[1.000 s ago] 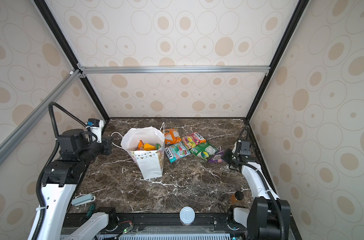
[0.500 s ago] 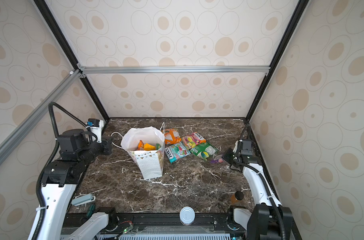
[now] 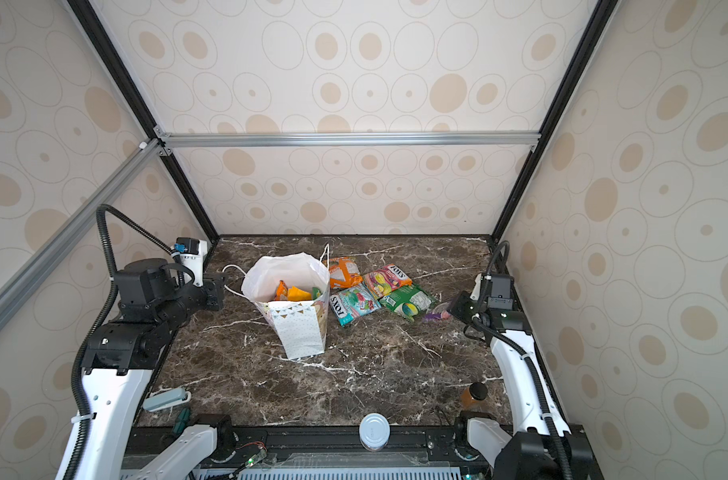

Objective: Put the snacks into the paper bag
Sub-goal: 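Lift the purple packet with the right gripper toward the bag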

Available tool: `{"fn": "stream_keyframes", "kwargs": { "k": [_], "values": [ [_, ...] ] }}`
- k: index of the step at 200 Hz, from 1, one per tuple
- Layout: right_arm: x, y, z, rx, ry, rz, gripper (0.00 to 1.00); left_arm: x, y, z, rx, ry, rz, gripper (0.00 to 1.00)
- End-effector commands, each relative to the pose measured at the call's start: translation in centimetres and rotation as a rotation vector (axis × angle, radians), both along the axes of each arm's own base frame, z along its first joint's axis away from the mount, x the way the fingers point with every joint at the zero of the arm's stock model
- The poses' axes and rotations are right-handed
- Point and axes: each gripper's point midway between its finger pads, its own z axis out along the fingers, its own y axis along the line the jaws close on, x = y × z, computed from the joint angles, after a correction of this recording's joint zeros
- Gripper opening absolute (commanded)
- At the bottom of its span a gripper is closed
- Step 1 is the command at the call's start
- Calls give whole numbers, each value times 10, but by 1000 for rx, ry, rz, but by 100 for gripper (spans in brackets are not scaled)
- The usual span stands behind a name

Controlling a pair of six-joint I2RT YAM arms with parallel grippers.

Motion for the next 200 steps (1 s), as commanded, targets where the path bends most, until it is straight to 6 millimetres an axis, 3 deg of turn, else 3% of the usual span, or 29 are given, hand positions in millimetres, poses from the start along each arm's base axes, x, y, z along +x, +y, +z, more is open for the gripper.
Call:
{"fn": "stream_keyframes", "kwargs": {
  "k": [1,116,200],
  "values": [
    [-2,3,26,-28,-56,21,0,-4,-1,23,25,-77,-18,0],
    [-12,36,123,-90,-267,103,0,-3,-2,24,19,-78,-24,0],
    [-12,62,147,-86,-299,195,0,-5,-2,24,21,-80,-22,0]
  ]
}}
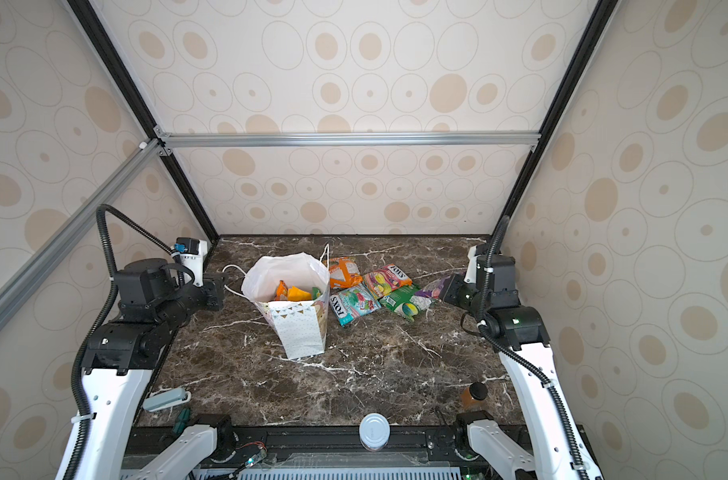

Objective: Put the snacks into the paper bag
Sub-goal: 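Lift the purple packet with the right gripper toward the bag, then carry the purple packet with the right gripper over the paper bag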

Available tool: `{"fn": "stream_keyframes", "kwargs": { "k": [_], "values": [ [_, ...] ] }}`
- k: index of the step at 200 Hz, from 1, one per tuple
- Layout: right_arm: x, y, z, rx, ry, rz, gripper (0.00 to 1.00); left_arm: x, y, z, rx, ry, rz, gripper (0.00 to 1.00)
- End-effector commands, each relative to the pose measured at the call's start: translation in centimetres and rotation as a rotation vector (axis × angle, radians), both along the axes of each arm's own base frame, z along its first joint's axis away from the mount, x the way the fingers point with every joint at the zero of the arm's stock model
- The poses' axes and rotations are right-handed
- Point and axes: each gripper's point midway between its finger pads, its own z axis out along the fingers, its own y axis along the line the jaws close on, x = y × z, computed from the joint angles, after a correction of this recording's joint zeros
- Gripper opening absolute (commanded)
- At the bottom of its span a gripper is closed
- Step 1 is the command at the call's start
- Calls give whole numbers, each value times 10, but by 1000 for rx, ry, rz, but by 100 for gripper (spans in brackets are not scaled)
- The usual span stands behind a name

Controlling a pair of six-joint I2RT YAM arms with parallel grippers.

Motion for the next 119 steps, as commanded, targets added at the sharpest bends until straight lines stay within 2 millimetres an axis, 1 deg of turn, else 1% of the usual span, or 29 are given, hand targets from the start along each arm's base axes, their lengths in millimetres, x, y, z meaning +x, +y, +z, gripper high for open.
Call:
{"fn": "stream_keyframes", "kwargs": {
  "k": [1,20,37,79,95,97,100,119],
  "values": [
    [2,9,30,3,-78,35,0,-5,-1,24,23,-80,-17,0],
    [2,18,43,-8,-105,65,0,-5,-1,25,23,-81,-17,0],
    [3,21,51,-24,-114,76,0,-5,-1,24,23,-79,-16,0],
    [2,36,83,-33,-186,117,0,-5,-1,24,22,-80,-15,0],
    [4,36,93,-42,-203,120,0,-5,-1,23,20,-78,-19,0],
    [2,43,95,-40,-206,143,0,-5,-1,24,21,-78,-18,0],
    [2,46,96,-41,-207,150,0,-5,-1,23,21,-78,-17,0],
    [2,53,107,-37,-230,172,0,-5,-1,24,21,-81,-18,0]
  ]
}}
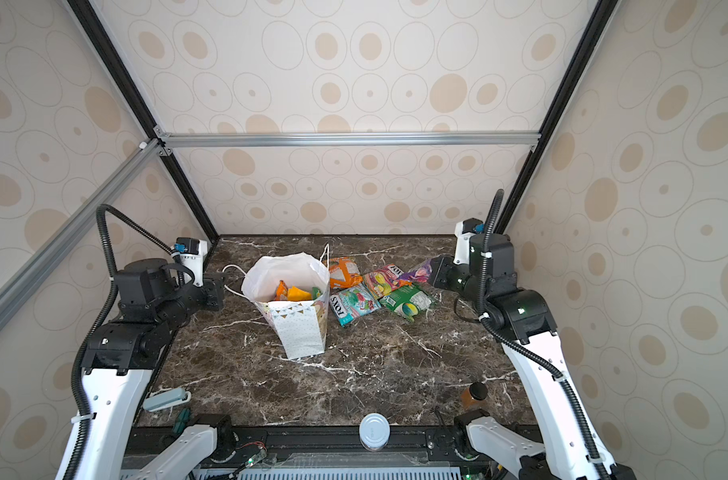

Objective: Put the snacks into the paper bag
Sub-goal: 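Carry the purple packet with the right gripper over the paper bag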

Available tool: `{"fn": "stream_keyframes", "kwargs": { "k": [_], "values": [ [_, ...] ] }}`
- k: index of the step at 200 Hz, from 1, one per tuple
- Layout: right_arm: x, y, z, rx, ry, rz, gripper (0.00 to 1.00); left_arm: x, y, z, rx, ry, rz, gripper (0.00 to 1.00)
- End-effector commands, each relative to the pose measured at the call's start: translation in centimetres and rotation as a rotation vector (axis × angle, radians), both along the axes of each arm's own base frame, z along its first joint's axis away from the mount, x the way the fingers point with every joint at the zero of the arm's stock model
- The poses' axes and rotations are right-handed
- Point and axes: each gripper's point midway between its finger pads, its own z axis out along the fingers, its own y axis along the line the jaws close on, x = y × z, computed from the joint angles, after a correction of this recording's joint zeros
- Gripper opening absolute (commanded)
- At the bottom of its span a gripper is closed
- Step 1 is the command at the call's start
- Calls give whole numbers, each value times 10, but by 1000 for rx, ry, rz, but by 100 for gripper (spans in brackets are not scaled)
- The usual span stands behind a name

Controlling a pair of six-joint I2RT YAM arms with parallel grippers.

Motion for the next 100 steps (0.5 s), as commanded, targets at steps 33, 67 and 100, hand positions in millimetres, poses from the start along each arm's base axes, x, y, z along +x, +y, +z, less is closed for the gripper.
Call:
{"fn": "stream_keyframes", "kwargs": {
  "k": [33,67,100],
  "values": [
    [-2,22,47,1,-125,67,0,-5,-1,23,20,-79,-19,0],
    [-1,39,65,-2,-163,116,0,-5,-1,23,20,-79,-17,0],
    [0,54,85,-2,-213,151,0,-6,-1,23,18,-78,-19,0]
  ]
}}
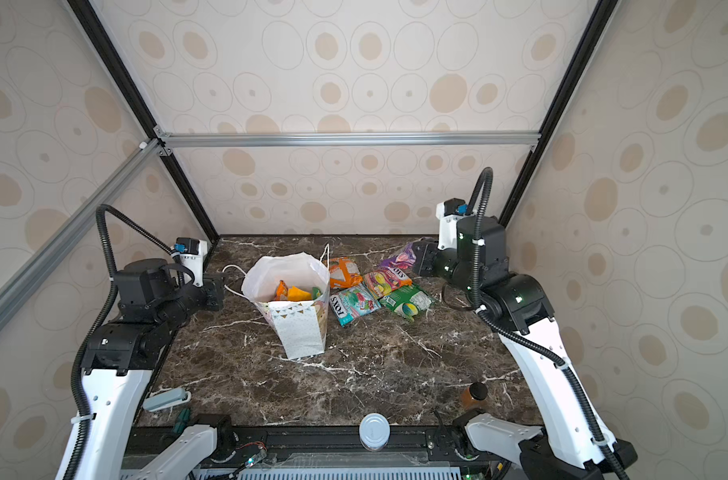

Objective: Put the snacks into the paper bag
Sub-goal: 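Carry the purple packet with the right gripper over the paper bag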

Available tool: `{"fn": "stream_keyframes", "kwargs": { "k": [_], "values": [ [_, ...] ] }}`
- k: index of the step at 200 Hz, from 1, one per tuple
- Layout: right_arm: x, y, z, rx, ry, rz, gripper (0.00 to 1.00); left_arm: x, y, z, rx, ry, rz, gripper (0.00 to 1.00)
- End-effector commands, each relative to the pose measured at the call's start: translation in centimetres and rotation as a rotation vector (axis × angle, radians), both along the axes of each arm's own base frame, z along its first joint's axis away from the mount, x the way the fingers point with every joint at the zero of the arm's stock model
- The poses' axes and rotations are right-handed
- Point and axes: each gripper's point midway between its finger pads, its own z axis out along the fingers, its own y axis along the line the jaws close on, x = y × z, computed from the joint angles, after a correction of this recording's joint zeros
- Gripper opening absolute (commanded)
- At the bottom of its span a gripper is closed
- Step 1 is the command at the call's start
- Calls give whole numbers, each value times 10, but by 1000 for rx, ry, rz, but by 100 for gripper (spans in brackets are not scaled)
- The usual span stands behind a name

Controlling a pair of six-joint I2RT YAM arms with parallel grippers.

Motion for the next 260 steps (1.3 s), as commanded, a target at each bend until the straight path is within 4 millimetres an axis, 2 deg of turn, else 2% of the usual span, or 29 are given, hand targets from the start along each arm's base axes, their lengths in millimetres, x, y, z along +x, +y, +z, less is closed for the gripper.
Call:
{"fn": "stream_keyframes", "kwargs": {
  "k": [1,68,129,169,197,201,211,260],
  "values": [
    [0,7,36,13,-115,18,0,-5,-1,22,18,-76,-18,0],
    [6,39,72,22,-208,86,0,-6,-2,25,16,-82,-24,0],
    [16,68,88,3,-235,147,0,-6,-3,24,13,-81,-27,0],
    [16,91,109,5,-295,197,0,-5,-2,23,16,-82,-23,0],
    [16,111,118,-12,-316,238,0,-4,-3,21,14,-77,-27,0],
    [14,111,128,1,-341,241,0,-5,-3,21,14,-77,-27,0],
    [11,119,132,0,-355,262,0,-5,-2,21,15,-79,-24,0],
    [2,163,135,5,-393,395,0,-7,-1,19,19,-76,-18,0]
  ]
}}
